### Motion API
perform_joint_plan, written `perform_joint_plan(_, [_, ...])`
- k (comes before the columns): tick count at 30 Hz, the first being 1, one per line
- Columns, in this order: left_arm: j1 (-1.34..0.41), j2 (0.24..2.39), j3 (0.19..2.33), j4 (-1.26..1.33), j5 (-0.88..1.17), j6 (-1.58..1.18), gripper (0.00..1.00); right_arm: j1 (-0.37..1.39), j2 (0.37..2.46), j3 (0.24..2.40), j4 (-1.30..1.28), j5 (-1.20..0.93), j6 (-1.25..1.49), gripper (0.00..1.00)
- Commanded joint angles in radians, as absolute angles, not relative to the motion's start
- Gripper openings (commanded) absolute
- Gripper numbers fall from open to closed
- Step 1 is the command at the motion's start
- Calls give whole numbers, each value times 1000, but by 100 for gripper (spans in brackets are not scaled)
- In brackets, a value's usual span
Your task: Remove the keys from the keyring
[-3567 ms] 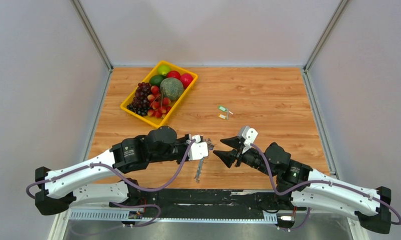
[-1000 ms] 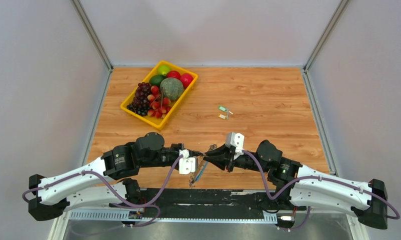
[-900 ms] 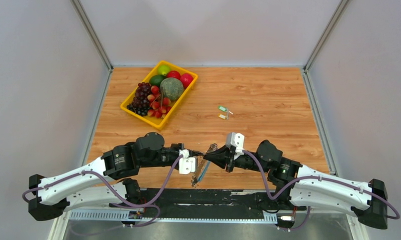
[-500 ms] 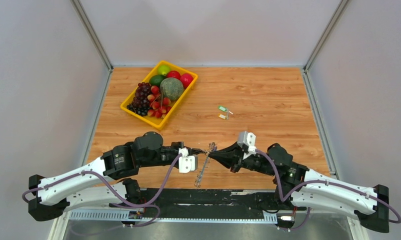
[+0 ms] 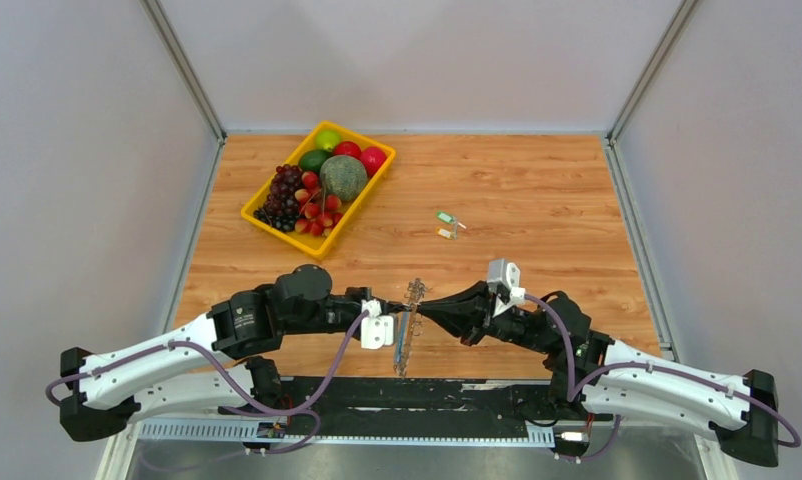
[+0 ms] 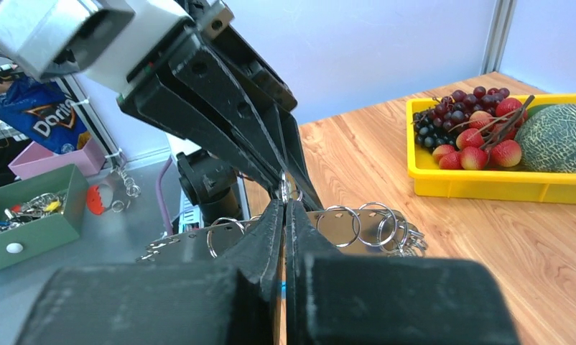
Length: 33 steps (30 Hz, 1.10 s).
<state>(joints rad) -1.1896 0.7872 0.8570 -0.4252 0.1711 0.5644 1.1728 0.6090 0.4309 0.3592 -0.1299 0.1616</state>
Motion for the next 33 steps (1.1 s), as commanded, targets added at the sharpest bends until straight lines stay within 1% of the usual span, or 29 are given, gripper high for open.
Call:
perform_joint_plan(1, [-1191,797,846,-392,208,587,0,1172,604,439,501,-152,207,0])
perform_joint_plan(17, [-1190,794,852,-376,61,561,0,1172,625,456,456,-262,262,0])
perform_joint_plan(22, [-1190,787,853,-370,7,557,0,1172,660,467,422,-259,279,0])
perform_joint_plan(26, [-1190,783,853,-368,3,560,0,1173,696,487,389,-274,291,0])
perform_joint_plan(33, [-1190,749,839,-345,-45,570,0,1173,710,478,381,-290,315,0])
